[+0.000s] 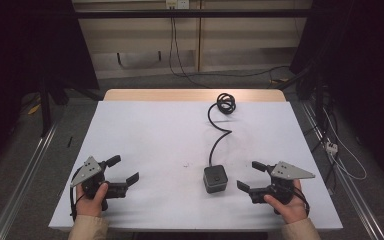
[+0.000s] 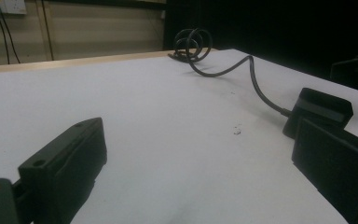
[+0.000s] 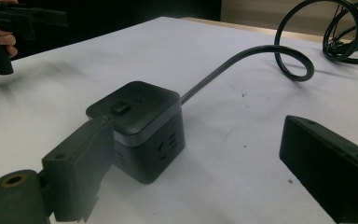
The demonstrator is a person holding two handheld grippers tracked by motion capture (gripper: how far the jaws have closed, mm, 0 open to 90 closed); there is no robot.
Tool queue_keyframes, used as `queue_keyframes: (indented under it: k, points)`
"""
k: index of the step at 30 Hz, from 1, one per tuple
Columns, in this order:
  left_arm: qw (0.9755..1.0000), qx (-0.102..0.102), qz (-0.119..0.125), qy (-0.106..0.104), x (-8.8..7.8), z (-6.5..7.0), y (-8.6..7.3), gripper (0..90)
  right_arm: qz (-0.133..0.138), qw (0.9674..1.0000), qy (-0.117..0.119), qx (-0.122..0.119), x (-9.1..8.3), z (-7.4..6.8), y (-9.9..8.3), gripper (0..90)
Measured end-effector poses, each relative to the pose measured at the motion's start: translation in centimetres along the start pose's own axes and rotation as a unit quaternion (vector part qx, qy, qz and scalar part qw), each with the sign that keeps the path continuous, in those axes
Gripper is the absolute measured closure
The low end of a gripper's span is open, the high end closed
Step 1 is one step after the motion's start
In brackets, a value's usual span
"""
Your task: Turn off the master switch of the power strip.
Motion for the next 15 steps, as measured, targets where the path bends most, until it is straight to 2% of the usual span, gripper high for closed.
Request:
queue_keyframes:
  k: [15]
  points:
    - [1.0000, -0.002, 0.003, 0.000, -0.02, 0.01, 0.04, 2.7, -0.010, 0.9999, -0.009, -0.001, -0.78, 0.57, -0.75, 10.3]
Point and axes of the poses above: each handheld gripper's, and its own axes: x roughly forward along the jaws, y roughly out of its top, z roughly to its right, the point moved 4 cm from there along x, roughly forward along the jaws, and after that the axes turned 4 degrees about y, right-handed, at the moved point
